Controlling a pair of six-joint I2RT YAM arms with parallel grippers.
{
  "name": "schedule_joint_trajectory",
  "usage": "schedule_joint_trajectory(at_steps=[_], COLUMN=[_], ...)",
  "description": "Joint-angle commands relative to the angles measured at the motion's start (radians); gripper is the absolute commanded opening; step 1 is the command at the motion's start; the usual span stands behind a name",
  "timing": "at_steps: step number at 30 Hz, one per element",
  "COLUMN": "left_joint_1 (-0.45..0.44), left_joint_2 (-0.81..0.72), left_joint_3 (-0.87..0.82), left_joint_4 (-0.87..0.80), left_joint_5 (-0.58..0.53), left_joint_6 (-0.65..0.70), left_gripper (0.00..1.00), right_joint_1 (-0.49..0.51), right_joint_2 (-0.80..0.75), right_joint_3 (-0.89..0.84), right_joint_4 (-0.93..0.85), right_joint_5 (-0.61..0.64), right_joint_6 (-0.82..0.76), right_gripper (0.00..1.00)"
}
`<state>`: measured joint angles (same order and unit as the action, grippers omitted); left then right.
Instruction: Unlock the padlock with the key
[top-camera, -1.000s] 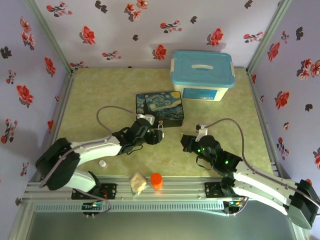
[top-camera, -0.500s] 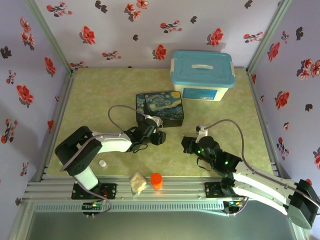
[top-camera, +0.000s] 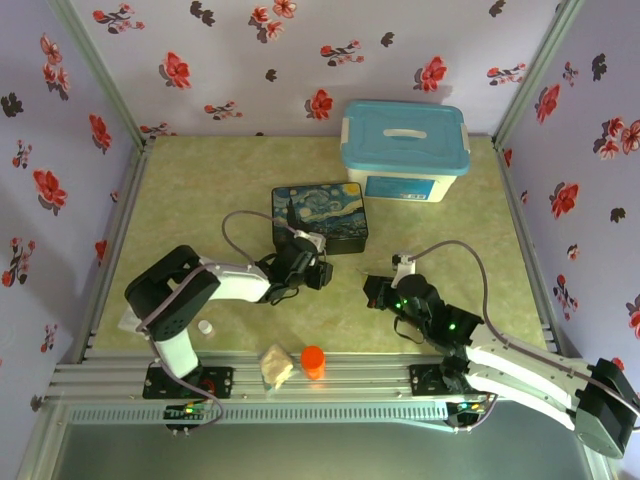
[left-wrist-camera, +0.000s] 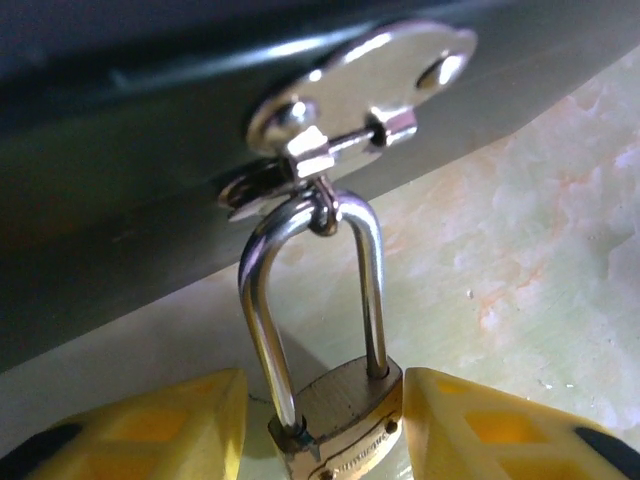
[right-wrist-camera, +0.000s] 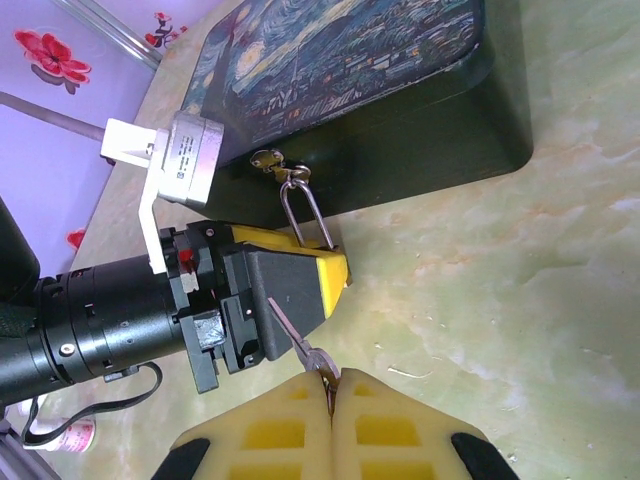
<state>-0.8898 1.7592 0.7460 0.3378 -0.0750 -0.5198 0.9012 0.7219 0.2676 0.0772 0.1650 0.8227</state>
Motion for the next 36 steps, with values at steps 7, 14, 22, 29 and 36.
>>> schedule_joint_trajectory(at_steps=[7, 14, 22, 29, 36], left_joint_1=[0.008, 0.006, 0.006, 0.006, -0.003], left_joint_2=[0.044, -0.022, -0.027, -0.048, -0.079], left_joint_3=[0.007, -0.058, -0.070, -0.108, -0.166], left_joint_4=[0.080, 0.167, 0.190, 0.280, 0.395], left_joint_5=[0.041, 0.061, 0.077, 0.049, -0.016], left_joint_6=[-0.041, -0.156, -0.212, -0.415, -0.575], left_gripper=[0.36, 0.22, 0.08, 0.01, 0.00], right_joint_1=[0.000, 0.001, 0.000, 0.000, -0.025], right_joint_2=[0.032, 0.140, 0.297, 0.413, 0.776], right_joint_3=[-0.039, -0.061, -0.047, -0.065, -0.092], right_joint_4=[0.069, 0.207, 0.337, 0.425, 1.006], right_joint_5=[0.007, -0.005, -0.036, -0.036, -0.218], right_joint_6=[0.051, 0.095, 0.142, 0.377, 0.525], right_gripper=[0.00, 0.00, 0.00, 0.00, 0.00])
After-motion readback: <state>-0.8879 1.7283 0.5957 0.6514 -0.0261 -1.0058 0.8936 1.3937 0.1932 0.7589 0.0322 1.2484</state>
